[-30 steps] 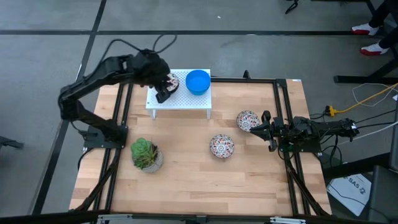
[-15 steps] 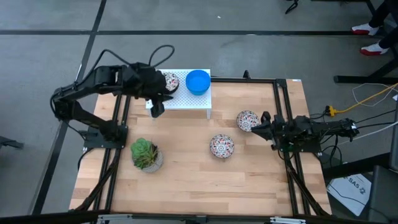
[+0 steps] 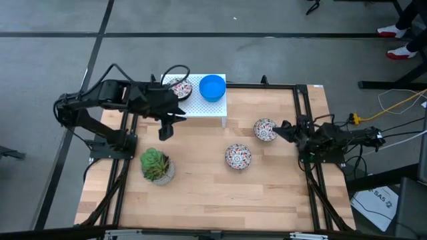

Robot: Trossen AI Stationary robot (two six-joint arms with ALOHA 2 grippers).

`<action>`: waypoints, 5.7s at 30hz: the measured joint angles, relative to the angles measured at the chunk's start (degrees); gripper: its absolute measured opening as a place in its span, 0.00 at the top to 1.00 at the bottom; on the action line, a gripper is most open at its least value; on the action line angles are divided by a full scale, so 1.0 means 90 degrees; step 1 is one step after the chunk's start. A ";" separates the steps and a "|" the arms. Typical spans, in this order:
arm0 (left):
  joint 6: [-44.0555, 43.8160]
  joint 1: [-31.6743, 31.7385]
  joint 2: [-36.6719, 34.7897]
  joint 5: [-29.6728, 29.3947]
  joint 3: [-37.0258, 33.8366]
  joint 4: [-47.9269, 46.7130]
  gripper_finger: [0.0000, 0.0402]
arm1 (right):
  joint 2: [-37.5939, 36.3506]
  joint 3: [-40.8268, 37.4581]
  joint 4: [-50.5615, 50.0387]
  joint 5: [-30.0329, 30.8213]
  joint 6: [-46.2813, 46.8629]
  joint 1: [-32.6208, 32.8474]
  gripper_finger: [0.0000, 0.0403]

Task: Pick & Place Mini bowls
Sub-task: Stack the white patterned bowl on the white patterned bowl on the shelf

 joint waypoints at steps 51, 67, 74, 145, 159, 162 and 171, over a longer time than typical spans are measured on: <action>-0.0607 -0.0264 0.0005 -0.0473 -0.0005 0.0302 0.79 | 0.9705 0.6907 -0.6186 -0.2192 -0.4442 0.0785 0.45; -0.0717 -0.0264 0.0005 -0.0473 -0.0005 0.0307 0.79 | 1.0791 0.6904 -0.6338 -0.1533 -0.4870 0.0878 0.63; -0.0730 -0.0264 0.0005 -0.0473 -0.0005 0.0307 0.79 | 1.0658 0.6928 -0.6281 -0.1447 -0.4732 0.0880 0.95; 0.0407 0.0288 0.1553 0.5742 0.0000 0.4781 0.84 | 0.7902 0.7099 0.1093 -0.8049 -0.4071 -0.1077 0.97; 0.0827 0.0288 0.1559 0.6667 -0.0007 0.5307 0.98 | 0.8244 0.7099 0.2249 -0.7811 -0.4098 -0.0956 0.88; 0.0750 0.0290 0.1555 0.6819 -0.0007 0.5559 0.99 | 0.8303 0.7099 0.2520 -0.7519 -0.4103 -0.0875 0.85; 0.0734 0.0582 0.1434 0.6971 -0.0010 0.5441 0.99 | 0.8303 0.7104 0.2486 -0.7347 -0.3178 -0.0816 0.82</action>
